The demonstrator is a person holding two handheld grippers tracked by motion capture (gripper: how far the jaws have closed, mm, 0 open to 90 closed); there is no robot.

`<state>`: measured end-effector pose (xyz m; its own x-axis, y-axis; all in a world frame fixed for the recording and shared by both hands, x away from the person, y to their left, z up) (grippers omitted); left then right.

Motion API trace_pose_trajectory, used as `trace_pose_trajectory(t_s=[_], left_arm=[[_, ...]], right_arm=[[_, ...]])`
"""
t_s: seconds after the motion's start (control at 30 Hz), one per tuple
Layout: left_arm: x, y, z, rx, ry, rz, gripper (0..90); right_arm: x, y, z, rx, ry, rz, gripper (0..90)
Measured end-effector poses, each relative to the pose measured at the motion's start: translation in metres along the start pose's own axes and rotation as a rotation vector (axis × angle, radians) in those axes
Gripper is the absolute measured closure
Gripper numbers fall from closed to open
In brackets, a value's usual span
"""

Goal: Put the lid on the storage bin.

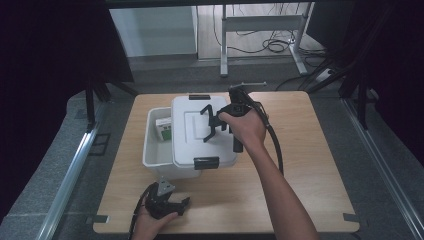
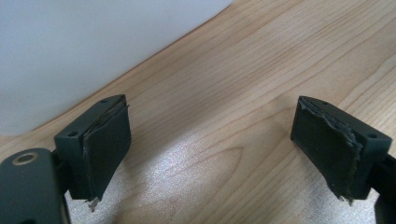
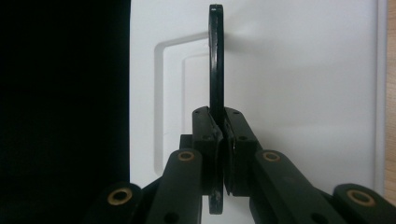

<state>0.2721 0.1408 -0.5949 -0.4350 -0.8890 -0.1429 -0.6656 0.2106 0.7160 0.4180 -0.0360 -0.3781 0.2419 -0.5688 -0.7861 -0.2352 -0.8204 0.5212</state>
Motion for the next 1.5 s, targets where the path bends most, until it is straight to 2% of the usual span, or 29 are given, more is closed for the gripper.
trace_pose_trajectory(t_s=[0.3, 0.6, 0.9, 1.17, 1.5], left_arm=[[0.0, 0.0, 0.0, 0.0, -0.001, 0.002, 12.0], [0.0, 0.0, 0.0, 0.001, -0.002, 0.002, 12.0], [0.001, 0.0, -0.001, 0.0, -0.005, 0.004, 12.0], [0.001, -0.001, -0.001, 0.003, -0.002, 0.005, 12.0], [0.002, -0.001, -0.002, 0.007, -0.004, 0.01, 12.0]], right_arm=[[-0.008, -0.007, -0.003, -0.001, 0.007, 0.003, 84.8], [-0.012, -0.016, -0.004, -0.005, -0.008, 0.004, 84.8], [-0.023, -0.027, -0.006, -0.018, -0.006, 0.007, 84.8], [-0.03, -0.04, -0.006, -0.023, -0.022, 0.009, 84.8], [-0.033, -0.059, -0.008, -0.043, -0.041, 0.018, 84.8]])
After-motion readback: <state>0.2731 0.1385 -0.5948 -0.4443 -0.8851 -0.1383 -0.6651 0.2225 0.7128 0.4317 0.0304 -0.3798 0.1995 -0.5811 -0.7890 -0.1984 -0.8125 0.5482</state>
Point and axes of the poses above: each handheld gripper's, and its own axes: y roughly backward along the jaws, z roughly out of its underside, x roughly to its right, the point moved 7 cm from there along -y, roughly forward along the jaws, and after that the axes turned 14 degrees about -z, right-handed, at the moved point
